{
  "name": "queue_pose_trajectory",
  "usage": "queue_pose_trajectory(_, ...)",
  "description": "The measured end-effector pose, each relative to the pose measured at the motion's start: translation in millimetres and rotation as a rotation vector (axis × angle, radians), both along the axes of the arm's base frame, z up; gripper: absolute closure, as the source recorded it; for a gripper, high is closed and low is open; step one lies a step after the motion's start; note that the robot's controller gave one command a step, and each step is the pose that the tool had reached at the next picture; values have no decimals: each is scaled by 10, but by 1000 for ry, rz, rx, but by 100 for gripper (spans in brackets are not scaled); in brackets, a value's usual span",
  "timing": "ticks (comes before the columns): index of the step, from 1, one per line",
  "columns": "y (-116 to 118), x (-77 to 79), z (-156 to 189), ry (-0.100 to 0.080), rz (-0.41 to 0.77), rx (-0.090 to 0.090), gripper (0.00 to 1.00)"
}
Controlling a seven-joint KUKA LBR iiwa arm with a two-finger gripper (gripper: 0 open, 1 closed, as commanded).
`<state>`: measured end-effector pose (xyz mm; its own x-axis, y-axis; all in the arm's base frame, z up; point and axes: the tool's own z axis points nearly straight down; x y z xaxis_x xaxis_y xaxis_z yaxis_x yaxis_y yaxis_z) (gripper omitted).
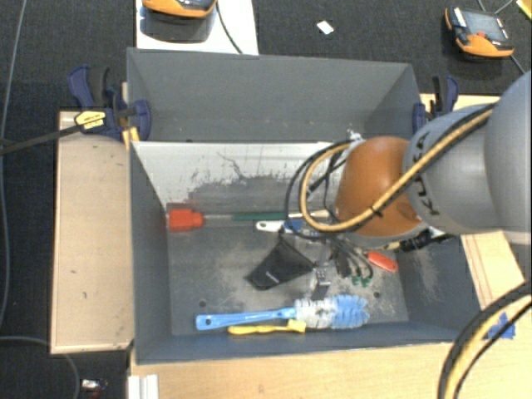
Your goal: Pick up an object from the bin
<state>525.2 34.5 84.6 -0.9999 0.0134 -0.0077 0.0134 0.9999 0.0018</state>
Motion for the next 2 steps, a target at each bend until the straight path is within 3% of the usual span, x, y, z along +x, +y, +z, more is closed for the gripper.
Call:
queue_pose_trajectory(1,-169,46,-79,1,7,-2,100)
queue_pose_trajectory(2,-169,46,-79,1,7,-2,100)
